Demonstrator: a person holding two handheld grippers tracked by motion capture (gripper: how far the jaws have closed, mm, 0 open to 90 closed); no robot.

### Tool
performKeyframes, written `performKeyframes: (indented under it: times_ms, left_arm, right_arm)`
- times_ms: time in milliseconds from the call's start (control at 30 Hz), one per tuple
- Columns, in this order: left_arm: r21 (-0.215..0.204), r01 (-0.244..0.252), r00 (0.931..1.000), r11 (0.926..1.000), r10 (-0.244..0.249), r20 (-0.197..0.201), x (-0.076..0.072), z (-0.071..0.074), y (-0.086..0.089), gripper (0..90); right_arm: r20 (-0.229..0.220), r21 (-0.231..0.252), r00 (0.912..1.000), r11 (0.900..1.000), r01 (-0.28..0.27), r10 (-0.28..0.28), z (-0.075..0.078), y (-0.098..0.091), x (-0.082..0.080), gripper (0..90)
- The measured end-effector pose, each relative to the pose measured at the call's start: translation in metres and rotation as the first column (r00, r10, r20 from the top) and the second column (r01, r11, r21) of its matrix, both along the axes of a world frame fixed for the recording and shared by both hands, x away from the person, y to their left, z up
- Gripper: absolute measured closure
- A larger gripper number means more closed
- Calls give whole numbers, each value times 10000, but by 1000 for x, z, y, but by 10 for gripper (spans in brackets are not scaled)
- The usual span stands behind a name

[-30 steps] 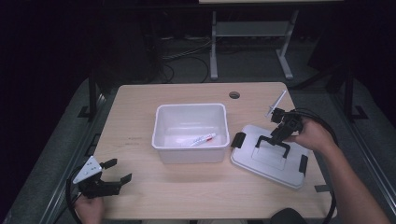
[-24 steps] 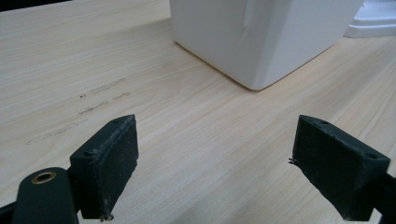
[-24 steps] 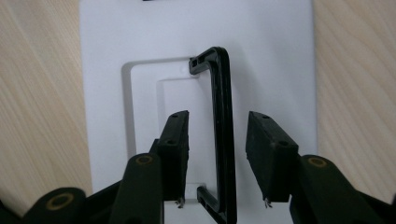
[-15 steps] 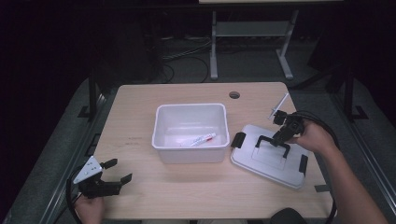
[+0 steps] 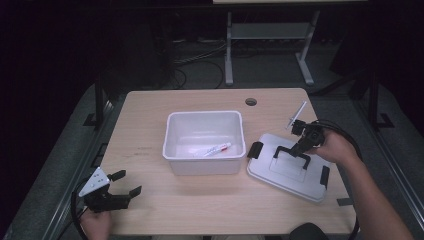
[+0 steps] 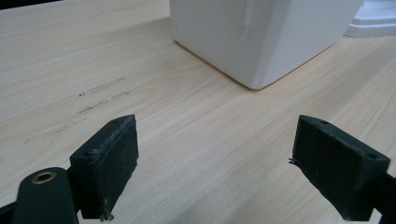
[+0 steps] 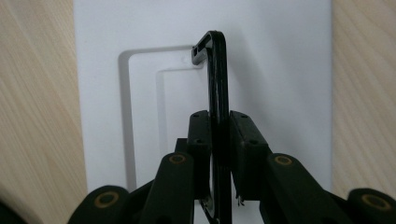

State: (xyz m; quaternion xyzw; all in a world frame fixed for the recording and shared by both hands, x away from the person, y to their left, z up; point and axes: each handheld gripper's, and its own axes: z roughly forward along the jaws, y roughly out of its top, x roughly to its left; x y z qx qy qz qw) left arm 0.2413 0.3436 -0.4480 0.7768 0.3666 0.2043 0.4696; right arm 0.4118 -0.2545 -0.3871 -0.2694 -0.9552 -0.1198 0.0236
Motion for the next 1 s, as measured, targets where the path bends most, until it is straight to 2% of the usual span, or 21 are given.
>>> performKeyframes:
  times_ms: [1000]
  left_arm:
    - [-15,-17,10000,10000,17,23,0,0,0,135]
  right_arm:
    - [-282,192,9984,9986,-489,494,3,-4,-5,846]
